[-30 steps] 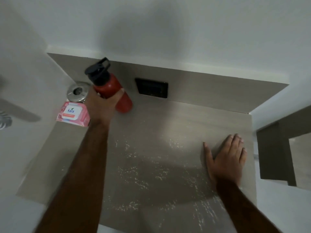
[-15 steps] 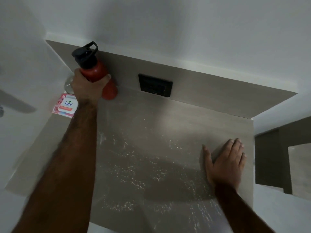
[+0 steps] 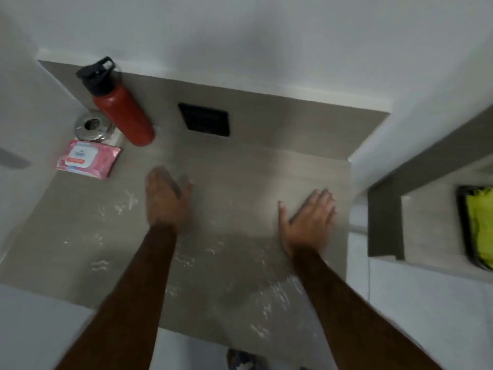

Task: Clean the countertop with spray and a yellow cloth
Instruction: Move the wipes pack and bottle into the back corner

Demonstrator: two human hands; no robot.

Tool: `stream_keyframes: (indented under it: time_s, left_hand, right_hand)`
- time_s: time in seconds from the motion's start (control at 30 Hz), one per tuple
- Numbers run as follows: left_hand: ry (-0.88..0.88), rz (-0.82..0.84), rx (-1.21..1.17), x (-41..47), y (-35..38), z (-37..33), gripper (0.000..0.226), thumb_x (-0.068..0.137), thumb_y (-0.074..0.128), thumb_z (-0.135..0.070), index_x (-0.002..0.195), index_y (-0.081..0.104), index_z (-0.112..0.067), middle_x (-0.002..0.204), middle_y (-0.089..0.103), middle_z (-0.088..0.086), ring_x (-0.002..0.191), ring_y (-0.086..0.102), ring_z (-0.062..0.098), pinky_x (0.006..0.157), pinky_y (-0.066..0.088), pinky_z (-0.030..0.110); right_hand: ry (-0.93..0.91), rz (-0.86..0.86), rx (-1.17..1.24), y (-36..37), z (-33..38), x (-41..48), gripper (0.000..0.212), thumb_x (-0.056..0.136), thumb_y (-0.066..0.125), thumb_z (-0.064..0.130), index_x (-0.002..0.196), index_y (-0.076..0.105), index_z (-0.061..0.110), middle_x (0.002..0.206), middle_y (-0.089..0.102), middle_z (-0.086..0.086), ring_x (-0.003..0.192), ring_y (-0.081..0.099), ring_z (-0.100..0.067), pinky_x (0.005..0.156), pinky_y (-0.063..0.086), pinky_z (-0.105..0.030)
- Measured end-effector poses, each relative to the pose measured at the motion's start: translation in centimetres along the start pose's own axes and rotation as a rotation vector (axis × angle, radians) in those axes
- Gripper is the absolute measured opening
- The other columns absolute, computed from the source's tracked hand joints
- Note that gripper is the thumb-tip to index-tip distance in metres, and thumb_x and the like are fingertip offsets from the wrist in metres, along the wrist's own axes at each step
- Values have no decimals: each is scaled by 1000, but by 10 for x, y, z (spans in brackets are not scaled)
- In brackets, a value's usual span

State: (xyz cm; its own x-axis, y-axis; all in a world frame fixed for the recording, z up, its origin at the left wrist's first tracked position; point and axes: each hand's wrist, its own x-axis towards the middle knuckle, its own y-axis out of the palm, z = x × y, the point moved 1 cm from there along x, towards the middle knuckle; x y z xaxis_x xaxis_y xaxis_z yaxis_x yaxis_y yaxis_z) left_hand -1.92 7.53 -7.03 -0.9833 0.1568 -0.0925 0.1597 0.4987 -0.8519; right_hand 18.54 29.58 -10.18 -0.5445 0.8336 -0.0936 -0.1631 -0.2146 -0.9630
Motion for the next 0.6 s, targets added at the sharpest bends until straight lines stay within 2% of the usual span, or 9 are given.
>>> stream_keyframes:
  time_s: [0.07,0.17,0.27,0.33,0.4,0.5,0.53,0.57,0.6]
  left_hand:
    - [124,93,104,-47,23,-18,86,97,54,-53,156,24,2,164,23,24,153,21,37,127,18,48]
    - [293,159,198,-117,57,-62,87,97,41,-58,153,29,8,161,26,29,152,24,41,126,19,50]
    - [439,238,235,-174,91,-114,92,94,26,-63,149,37,10,159,32,27,150,27,43,124,24,52]
    - [551,274,232,-206,113,-148,93,98,18,-66,145,43,11,156,38,27,147,33,43,122,29,52]
    - [646,351,219,-236,140,-192,92,99,14,-65,145,44,9,156,40,26,147,35,42,121,32,51]
    - [772,446,143,-271,181,-257,84,99,27,-62,151,39,2,160,35,21,149,33,37,122,30,48]
    - [879,497,159,-303,224,-310,82,99,28,-60,152,37,2,161,34,20,150,31,36,123,28,46]
    - [951,539,184,-330,264,-356,82,99,27,-59,152,36,2,162,32,20,151,30,35,125,24,44]
    - [967,564,199,-330,270,-366,83,98,22,-60,154,33,1,163,30,19,153,27,33,127,20,42]
  right_hand:
    - [-67,74,29,-7,-6,0,93,103,40,62,164,13,-3,173,9,-27,162,10,-42,132,7,-53]
    - [-177,146,77,-27,-49,-3,89,106,33,62,166,5,3,176,0,-21,164,0,-35,134,2,-47]
    - [-134,118,87,-52,-121,-13,88,106,28,64,167,3,6,176,-2,-17,164,-4,-32,134,4,-46]
    - [-76,88,125,-69,-169,-18,87,106,34,61,167,5,7,177,-1,-16,165,-3,-30,134,1,-43]
    - [23,-32,213,-88,-224,-22,84,106,47,53,166,13,5,176,10,-17,164,5,-32,134,4,-40]
    - [234,-185,377,-122,-302,-13,76,103,60,39,161,30,-1,169,28,-26,160,21,-39,132,18,-48]
    - [365,-253,439,-133,-373,2,73,103,62,35,158,35,-3,165,33,-29,157,27,-42,130,23,-51]
    - [478,-324,469,-147,-434,16,70,102,65,32,155,38,-5,160,38,-31,152,33,-46,127,27,-53]
    - [507,-388,475,-152,-443,23,69,100,68,29,153,41,-6,156,42,-33,147,38,-49,124,30,-55]
